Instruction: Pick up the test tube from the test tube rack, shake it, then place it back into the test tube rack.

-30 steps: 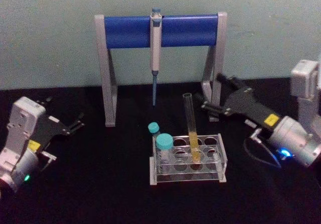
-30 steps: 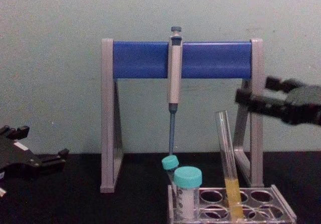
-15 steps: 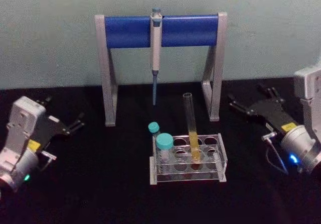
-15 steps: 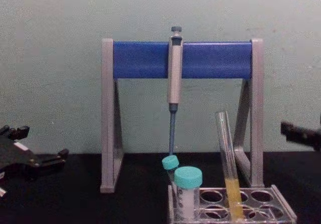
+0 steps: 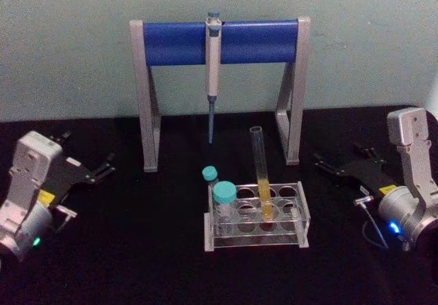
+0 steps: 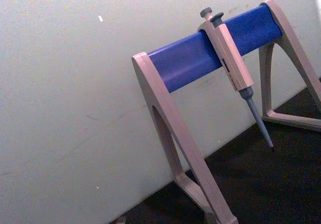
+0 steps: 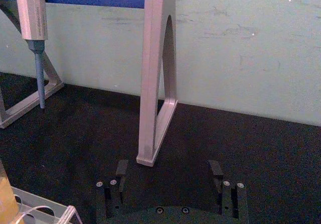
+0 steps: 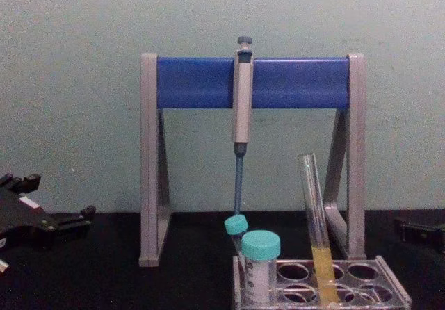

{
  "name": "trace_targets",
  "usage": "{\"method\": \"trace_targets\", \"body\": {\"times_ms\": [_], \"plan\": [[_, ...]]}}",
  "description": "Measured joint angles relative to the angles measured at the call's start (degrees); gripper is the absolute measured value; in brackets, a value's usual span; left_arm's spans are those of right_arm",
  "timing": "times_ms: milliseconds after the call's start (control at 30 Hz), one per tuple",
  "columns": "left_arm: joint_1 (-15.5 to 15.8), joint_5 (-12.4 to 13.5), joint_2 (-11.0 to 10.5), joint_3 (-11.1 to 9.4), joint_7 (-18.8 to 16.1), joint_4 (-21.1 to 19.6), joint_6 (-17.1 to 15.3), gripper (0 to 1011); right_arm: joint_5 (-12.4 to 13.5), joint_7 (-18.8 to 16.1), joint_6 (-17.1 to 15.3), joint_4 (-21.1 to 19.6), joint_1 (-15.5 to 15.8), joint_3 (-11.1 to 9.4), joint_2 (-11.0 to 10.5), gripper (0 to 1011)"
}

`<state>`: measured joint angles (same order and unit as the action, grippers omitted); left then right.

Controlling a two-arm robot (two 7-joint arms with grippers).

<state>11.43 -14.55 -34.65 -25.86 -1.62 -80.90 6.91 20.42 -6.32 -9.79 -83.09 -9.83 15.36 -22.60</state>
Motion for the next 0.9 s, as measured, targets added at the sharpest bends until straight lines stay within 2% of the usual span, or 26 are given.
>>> {"method": "trace_targets", "body": {"times_ms": [900], "plan": [[0.0,0.0,0.0,0.0,0.0,0.0,0.0,1001,0.0,0.3,0.5,-0.6,0.2,0.2,-0.2,1000]]}}
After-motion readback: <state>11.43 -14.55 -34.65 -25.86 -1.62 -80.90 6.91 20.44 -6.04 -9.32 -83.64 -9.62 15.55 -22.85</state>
